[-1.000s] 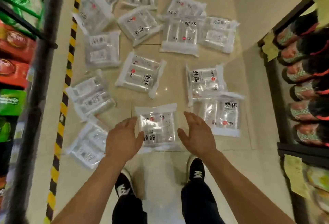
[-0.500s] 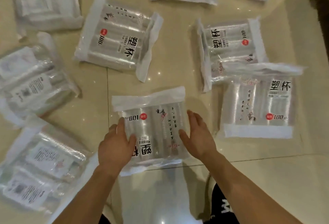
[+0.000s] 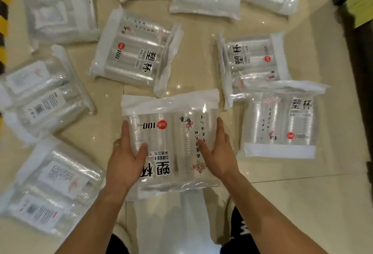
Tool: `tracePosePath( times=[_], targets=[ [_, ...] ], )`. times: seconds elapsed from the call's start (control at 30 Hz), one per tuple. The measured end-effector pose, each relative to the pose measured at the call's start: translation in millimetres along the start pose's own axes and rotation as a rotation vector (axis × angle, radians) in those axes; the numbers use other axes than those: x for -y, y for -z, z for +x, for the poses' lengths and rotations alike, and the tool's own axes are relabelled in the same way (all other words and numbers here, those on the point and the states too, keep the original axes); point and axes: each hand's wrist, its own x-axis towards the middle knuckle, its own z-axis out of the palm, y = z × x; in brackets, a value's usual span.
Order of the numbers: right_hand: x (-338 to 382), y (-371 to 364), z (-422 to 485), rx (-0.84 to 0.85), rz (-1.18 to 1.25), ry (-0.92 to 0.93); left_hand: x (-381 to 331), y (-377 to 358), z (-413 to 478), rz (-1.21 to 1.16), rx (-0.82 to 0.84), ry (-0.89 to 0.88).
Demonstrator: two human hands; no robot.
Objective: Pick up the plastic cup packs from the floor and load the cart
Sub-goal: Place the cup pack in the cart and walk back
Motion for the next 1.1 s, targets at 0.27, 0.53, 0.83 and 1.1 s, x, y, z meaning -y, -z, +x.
tracePosePath(
  times=[0.27, 0.53, 0.83, 1.1],
  targets=[
    [185.5, 210.6, -101.5, -0.181, 0.002, 0.139, -188.3, 201.8, -105.7, -0.075, -0.138, -0.171],
    [365.3, 445.8, -229.6, -0.412, 0.040, 0.277, -405.1, 407.6, -237.3, -0.070, -0.346, -0.443],
    [450.7, 609.0, -390.3, -0.601, 0.039, 0.280, -541.8, 538.0, -377.6, -0.040, -0.399, -0.666],
    [412.2, 631.1, -525.6, -0.830, 0.079, 0.053, -583.6, 536.2, -462.3, -0.004, -0.192, -0.866]
  ],
)
